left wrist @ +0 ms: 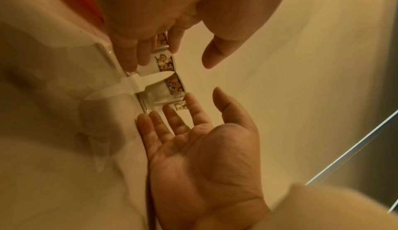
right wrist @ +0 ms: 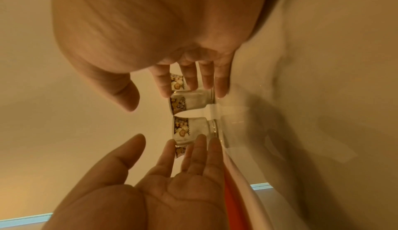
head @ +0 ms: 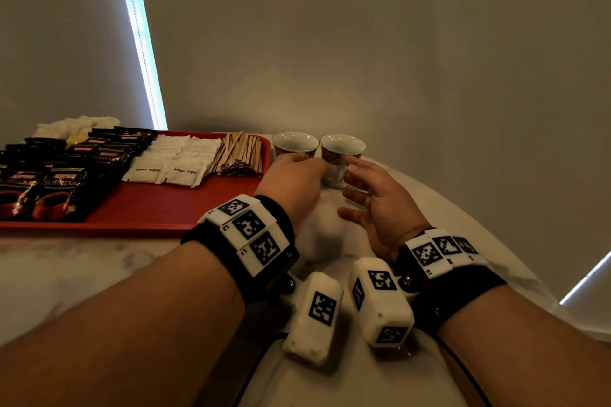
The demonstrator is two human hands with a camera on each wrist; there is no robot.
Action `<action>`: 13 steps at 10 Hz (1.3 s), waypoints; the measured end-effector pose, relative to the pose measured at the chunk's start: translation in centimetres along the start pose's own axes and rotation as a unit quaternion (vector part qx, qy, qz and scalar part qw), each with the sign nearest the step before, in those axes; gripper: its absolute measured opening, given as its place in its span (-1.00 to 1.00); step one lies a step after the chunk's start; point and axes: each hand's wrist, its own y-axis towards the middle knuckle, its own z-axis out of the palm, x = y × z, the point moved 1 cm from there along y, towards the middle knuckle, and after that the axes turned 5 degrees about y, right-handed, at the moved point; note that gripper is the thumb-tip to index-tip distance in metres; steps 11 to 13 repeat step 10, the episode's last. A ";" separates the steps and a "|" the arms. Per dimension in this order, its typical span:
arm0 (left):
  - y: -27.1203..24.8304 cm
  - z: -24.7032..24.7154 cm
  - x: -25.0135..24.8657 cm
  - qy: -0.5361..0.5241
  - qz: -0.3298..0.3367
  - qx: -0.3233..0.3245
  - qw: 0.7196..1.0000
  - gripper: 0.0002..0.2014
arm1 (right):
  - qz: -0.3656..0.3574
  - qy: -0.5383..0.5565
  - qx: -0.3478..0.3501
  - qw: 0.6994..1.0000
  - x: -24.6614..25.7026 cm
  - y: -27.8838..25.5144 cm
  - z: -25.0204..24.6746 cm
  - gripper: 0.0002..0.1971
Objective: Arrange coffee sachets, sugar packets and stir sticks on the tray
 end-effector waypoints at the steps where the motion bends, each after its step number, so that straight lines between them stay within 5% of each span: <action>1: -0.1 -0.1 0.0 -0.021 -0.007 -0.008 1.000 -0.54 | 0.004 0.002 -0.002 1.000 0.0 0.0 -0.1 -0.69; 7: 0.9 0.2 1.1 -0.040 0.022 -0.013 0.999 -0.55 | 0.001 -0.001 0.001 1.000 0.0 0.1 0.0 -0.64; 8: 0.8 -0.1 0.7 -0.048 0.011 -0.018 0.999 -0.60 | 0.006 0.015 -0.018 1.000 0.2 0.1 0.0 -0.80; 10: -3.7 -6.2 -3.5 -0.147 0.073 -0.116 0.980 -0.74 | 0.033 0.049 -0.049 0.997 1.0 -0.3 0.4 -0.91; 13: -3.7 -6.2 -3.5 -0.147 0.073 -0.116 0.980 -0.74 | 0.033 0.049 -0.049 0.997 1.0 -0.3 0.4 -0.91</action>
